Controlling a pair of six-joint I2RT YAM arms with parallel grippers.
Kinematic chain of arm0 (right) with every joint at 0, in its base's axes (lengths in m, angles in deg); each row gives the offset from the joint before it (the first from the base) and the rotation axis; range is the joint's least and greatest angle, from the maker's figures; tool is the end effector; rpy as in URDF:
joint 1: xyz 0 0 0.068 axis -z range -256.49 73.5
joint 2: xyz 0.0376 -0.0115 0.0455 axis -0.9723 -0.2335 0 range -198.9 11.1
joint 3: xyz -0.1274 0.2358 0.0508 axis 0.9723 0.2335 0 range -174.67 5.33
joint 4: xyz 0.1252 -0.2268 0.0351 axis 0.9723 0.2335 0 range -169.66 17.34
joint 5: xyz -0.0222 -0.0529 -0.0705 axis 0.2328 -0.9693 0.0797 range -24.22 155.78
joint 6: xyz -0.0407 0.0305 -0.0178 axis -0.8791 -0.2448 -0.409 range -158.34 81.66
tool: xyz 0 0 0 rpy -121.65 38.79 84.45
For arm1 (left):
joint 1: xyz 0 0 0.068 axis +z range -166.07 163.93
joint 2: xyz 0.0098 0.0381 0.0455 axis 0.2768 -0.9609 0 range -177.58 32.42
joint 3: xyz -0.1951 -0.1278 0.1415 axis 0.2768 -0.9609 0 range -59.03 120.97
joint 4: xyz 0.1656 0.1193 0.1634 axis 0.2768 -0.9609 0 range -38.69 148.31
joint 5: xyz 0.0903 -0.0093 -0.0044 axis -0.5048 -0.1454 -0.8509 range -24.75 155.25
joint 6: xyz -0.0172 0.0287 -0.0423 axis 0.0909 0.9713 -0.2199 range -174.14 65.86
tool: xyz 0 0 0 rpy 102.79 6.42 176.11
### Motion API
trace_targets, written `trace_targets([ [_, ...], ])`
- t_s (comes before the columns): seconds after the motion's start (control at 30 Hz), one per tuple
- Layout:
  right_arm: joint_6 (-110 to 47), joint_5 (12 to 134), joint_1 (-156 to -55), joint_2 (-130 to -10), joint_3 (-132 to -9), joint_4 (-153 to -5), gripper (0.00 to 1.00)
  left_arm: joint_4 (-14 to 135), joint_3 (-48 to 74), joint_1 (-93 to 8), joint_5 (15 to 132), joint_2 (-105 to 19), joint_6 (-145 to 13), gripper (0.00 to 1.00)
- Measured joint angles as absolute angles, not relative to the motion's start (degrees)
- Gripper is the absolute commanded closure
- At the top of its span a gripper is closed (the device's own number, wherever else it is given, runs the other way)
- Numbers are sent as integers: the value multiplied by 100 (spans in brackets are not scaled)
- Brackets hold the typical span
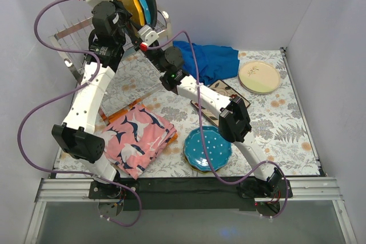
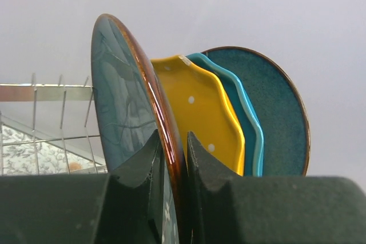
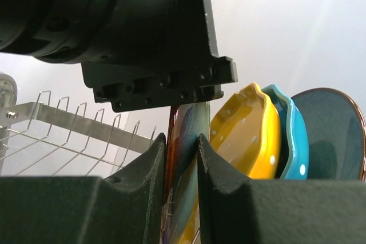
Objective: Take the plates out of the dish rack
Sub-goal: Unload the plate from the dish rack.
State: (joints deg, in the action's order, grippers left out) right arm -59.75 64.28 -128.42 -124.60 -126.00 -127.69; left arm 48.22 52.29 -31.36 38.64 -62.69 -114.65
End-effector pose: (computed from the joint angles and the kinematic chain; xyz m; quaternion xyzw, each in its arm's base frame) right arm 0.3319 0.4220 0.4147 -0.2253 0.3227 0.2370 0.8882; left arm 0.3583 -0.0815 0.5137 -0.4080 0.5345 -0.3234 0.6657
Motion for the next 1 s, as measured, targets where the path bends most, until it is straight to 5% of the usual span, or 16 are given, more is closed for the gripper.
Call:
trace_targets([
  [0.37,-6084,6463,-12855,-12460,-12600,-12788,99,4942,5109,-3149,3864,-6184,-11426,100],
  [0.5,-6086,6470,-12870,-12460,-12600,-12808,70,5307,4751,-3116,4033,-6002,-11371,100],
  [0.6,-6084,6481,-12874,-12460,-12602,-12828,59,5412,4641,-3116,4094,-5928,-11347,100],
  [0.8,-6108,6533,-12872,-12530,-12650,-12828,47,5534,4556,-3118,4349,-5873,-11297,100],
  [1.0,-6215,6395,-12866,-12731,-12779,-12821,49,5580,4530,-3118,4443,-5856,-11253,100],
])
